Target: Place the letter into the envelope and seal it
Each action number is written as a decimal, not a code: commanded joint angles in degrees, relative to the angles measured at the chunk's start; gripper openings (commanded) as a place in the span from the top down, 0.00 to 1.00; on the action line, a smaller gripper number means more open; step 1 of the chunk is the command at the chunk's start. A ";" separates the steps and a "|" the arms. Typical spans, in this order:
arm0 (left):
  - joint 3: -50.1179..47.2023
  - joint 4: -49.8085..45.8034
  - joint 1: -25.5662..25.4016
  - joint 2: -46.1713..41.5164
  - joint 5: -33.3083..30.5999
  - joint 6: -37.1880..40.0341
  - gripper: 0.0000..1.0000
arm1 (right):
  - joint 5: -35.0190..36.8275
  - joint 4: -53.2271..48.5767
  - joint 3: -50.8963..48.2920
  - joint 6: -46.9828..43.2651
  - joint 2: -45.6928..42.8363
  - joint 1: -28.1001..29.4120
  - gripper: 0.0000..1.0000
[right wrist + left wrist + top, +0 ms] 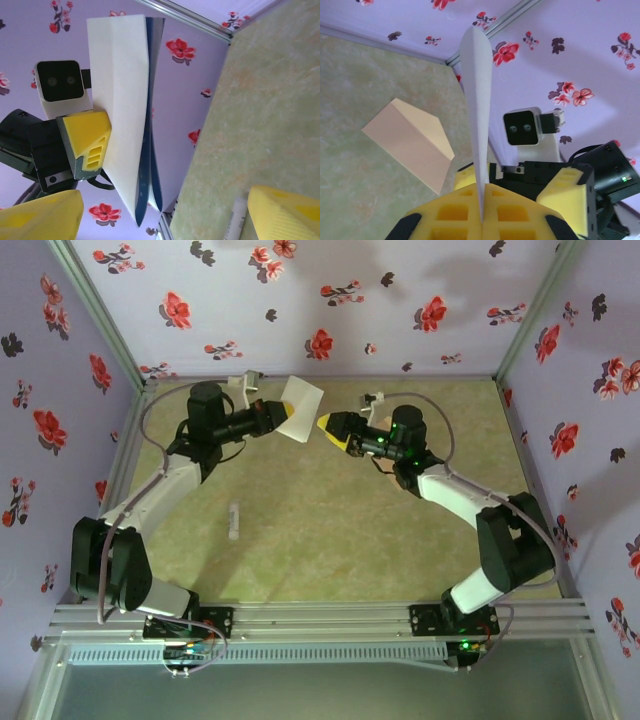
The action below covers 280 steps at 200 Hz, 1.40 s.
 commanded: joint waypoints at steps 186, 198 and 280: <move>-2.20 14.69 -2.06 4.09 -1.13 -7.94 1.00 | -3.52 17.48 3.66 8.16 7.40 4.57 0.46; -2.20 14.69 -2.06 4.14 -1.16 -7.95 1.00 | -3.44 17.72 3.55 8.21 7.38 4.52 0.50; -2.82 14.17 -1.82 4.12 -1.09 -7.67 1.00 | -3.25 20.64 2.36 9.58 6.99 3.78 0.77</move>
